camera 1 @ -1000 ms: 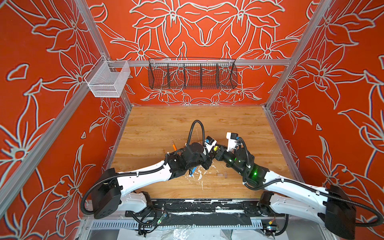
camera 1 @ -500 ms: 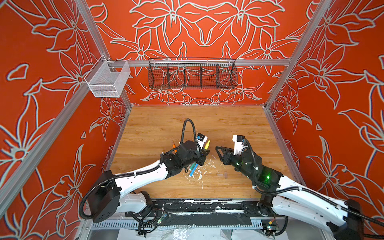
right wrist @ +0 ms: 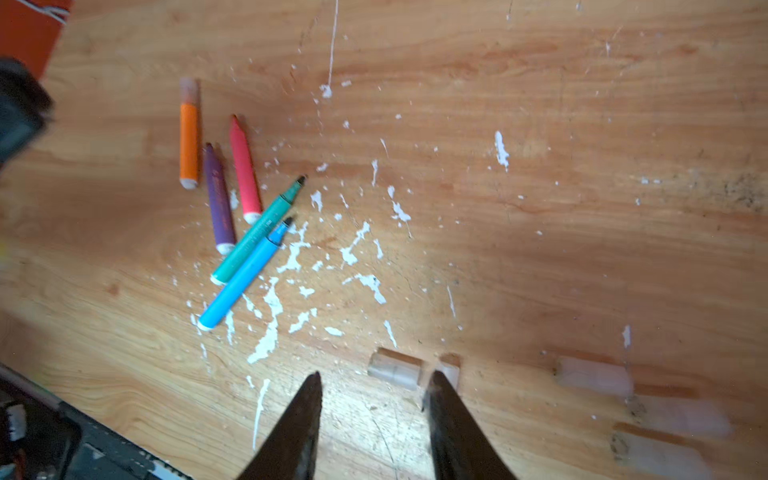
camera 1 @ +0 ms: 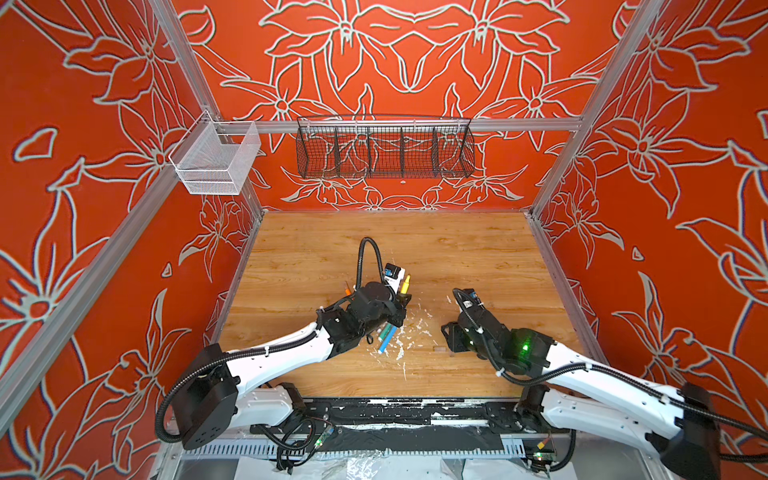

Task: Insert the pens into the pen caps
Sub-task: 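Move the right gripper away toward the translucent pen caps and lower it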

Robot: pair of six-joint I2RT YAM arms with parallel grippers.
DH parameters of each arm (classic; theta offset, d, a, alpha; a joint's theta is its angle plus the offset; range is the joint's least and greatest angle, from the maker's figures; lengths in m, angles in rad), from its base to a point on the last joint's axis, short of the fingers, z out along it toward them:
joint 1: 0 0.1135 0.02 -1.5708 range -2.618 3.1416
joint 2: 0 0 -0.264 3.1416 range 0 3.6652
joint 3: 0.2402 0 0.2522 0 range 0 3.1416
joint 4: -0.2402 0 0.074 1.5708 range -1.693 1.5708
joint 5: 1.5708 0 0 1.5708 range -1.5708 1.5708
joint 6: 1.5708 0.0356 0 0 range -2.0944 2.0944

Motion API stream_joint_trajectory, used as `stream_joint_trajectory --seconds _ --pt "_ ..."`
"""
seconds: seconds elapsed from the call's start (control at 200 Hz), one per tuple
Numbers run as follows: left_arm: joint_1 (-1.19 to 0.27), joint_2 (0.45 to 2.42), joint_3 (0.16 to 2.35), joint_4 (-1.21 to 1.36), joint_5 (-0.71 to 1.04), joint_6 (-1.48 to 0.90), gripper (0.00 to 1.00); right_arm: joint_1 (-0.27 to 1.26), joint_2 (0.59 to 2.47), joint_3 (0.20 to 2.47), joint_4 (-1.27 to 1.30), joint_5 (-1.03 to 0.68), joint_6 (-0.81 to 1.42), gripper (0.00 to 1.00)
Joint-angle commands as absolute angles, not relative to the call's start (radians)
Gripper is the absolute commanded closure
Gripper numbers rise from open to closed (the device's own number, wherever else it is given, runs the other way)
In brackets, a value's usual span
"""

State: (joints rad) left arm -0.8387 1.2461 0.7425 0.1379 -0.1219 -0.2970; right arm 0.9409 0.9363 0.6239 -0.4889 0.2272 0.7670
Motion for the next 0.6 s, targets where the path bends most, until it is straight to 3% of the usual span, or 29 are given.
stream_joint_trajectory --seconds 0.0,0.596 --pt "-0.841 1.224 0.747 0.152 -0.141 -0.308 1.00 0.964 0.970 0.637 -0.547 0.236 0.785 0.56" --pt "-0.841 1.217 0.749 0.145 -0.143 -0.311 1.00 1.060 1.201 0.689 -0.619 0.255 0.839 0.56"
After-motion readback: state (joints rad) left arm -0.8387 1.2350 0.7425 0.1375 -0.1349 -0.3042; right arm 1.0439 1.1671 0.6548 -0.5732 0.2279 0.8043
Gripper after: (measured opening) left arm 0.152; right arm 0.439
